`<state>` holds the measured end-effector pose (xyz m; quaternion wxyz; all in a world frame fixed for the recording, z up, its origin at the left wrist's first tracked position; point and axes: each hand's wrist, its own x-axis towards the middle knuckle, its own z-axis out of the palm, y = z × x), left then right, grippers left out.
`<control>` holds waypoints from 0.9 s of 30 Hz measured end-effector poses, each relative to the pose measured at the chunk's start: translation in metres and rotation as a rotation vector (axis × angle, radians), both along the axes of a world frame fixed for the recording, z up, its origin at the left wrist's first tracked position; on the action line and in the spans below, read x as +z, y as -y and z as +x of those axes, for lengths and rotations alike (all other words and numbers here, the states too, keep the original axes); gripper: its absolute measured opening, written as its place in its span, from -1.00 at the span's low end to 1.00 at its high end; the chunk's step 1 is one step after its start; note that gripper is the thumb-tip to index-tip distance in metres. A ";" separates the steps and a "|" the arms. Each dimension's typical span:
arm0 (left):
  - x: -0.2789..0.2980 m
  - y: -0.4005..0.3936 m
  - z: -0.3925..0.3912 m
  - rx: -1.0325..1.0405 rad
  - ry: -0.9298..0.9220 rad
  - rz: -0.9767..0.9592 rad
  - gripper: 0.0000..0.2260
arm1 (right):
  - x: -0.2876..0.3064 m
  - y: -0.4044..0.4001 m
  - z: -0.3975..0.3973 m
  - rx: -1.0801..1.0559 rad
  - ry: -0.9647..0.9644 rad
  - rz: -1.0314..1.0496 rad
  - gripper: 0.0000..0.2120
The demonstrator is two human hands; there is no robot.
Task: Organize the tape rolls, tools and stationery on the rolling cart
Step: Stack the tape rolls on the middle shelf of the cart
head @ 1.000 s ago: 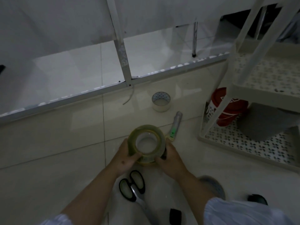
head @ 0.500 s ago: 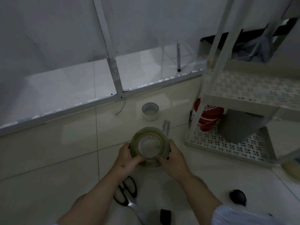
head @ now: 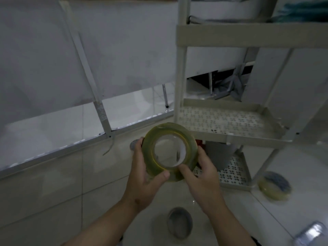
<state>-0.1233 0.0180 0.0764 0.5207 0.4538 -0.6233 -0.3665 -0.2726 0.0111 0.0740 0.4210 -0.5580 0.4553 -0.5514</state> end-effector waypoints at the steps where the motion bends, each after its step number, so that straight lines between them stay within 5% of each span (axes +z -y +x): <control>1: 0.006 -0.001 -0.008 -0.012 0.001 -0.026 -0.27 | 0.009 -0.003 -0.008 -0.012 0.002 -0.023 -0.59; 7: 0.032 0.020 -0.053 -0.067 0.074 -0.133 -0.27 | 0.053 0.003 -0.054 -0.071 -0.033 -0.102 -0.63; 12: 0.044 0.049 -0.094 0.008 0.266 -0.184 -0.16 | 0.073 0.031 -0.094 -0.165 -0.266 -0.144 -0.71; 21: 0.071 0.127 -0.112 -0.043 0.374 0.015 -0.11 | 0.091 0.098 -0.131 -0.064 -0.303 -0.039 -0.75; 27: 0.066 0.162 -0.103 -0.025 0.368 0.073 -0.47 | 0.063 0.140 -0.128 -0.023 -0.234 0.139 -0.81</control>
